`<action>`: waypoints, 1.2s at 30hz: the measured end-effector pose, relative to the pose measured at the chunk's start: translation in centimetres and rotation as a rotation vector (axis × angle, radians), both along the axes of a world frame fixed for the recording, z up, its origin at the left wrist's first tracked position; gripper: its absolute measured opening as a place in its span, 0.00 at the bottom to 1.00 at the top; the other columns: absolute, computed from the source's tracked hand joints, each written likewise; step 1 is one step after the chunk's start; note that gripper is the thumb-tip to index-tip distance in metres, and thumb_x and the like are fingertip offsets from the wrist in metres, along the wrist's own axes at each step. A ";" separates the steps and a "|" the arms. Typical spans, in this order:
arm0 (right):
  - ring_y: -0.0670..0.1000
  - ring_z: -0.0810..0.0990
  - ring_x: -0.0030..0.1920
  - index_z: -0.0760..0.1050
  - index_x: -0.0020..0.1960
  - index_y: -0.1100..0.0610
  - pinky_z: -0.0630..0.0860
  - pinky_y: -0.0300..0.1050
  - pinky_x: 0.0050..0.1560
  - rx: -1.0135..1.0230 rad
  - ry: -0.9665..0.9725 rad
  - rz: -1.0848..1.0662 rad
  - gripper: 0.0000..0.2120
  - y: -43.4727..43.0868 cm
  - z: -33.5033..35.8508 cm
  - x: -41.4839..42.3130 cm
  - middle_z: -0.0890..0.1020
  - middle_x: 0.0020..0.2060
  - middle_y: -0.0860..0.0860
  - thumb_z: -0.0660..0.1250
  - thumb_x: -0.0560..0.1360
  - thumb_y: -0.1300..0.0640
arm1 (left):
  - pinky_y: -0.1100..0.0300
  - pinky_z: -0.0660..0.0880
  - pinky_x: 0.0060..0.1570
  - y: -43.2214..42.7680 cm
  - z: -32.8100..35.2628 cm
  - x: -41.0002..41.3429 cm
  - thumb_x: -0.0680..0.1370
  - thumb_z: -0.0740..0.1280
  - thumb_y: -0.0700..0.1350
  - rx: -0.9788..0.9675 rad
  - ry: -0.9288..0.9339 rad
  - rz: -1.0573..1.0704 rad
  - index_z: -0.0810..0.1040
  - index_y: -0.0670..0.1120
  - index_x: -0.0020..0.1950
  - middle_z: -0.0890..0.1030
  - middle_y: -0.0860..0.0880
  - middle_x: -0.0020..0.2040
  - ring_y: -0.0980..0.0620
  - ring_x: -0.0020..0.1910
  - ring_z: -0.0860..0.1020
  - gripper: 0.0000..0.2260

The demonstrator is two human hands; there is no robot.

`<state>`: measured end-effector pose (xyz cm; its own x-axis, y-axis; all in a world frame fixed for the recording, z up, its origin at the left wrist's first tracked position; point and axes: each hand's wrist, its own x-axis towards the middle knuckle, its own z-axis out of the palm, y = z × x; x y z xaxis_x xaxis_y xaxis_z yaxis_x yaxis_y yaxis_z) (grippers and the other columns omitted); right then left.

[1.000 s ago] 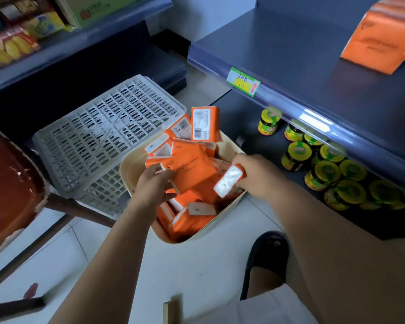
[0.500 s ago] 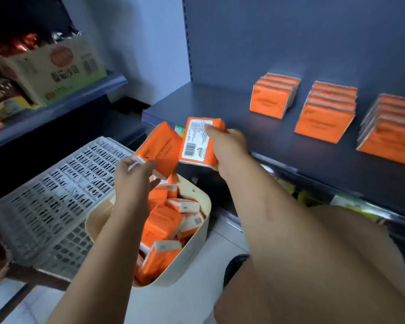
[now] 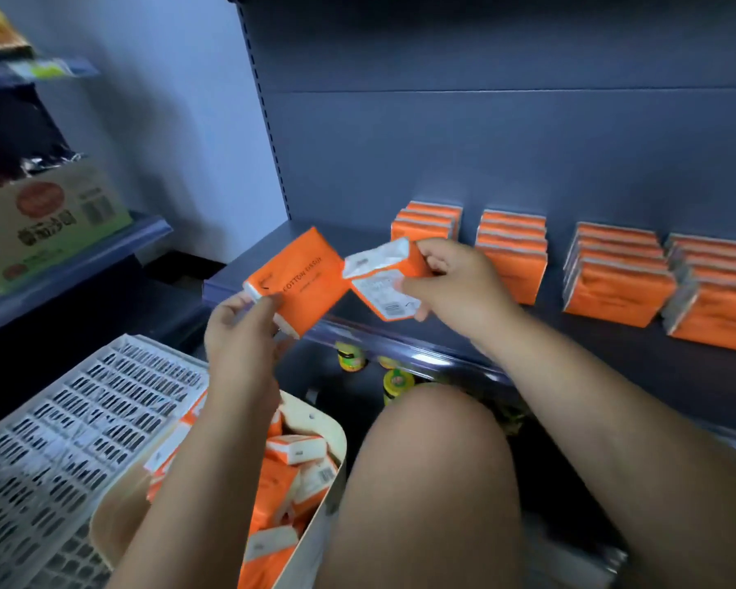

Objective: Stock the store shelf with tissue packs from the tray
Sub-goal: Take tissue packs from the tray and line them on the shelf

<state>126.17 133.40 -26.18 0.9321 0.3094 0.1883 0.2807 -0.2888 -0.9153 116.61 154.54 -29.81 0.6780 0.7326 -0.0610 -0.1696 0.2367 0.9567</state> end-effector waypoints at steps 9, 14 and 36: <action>0.54 0.87 0.37 0.81 0.56 0.52 0.81 0.45 0.38 0.379 0.223 -0.173 0.08 -8.5 -1.1 2.5 0.88 0.50 0.51 0.71 0.79 0.62 | 0.60 0.78 0.33 -6.7 3.6 8.2 0.79 0.71 0.42 -0.112 0.092 -0.181 0.75 0.48 0.50 0.80 0.47 0.41 0.48 0.39 0.81 0.05; 0.49 0.74 0.26 0.79 0.52 0.54 0.70 0.39 0.27 0.641 0.369 -0.300 0.02 -9.1 -1.7 5.0 0.86 0.44 0.56 0.71 0.80 0.56 | 0.57 0.83 0.39 -7.0 3.1 11.5 0.79 0.71 0.41 0.025 0.149 -0.235 0.77 0.47 0.54 0.84 0.44 0.50 0.45 0.46 0.84 0.06; 0.54 0.87 0.38 0.78 0.66 0.58 0.82 0.46 0.39 0.750 0.527 -0.222 0.16 -9.1 -2.6 8.1 0.88 0.50 0.56 0.67 0.80 0.54 | 0.52 0.78 0.46 -4.7 -3.1 22.4 0.80 0.67 0.44 0.764 0.403 -0.358 0.78 0.50 0.62 0.83 0.48 0.50 0.44 0.47 0.81 0.11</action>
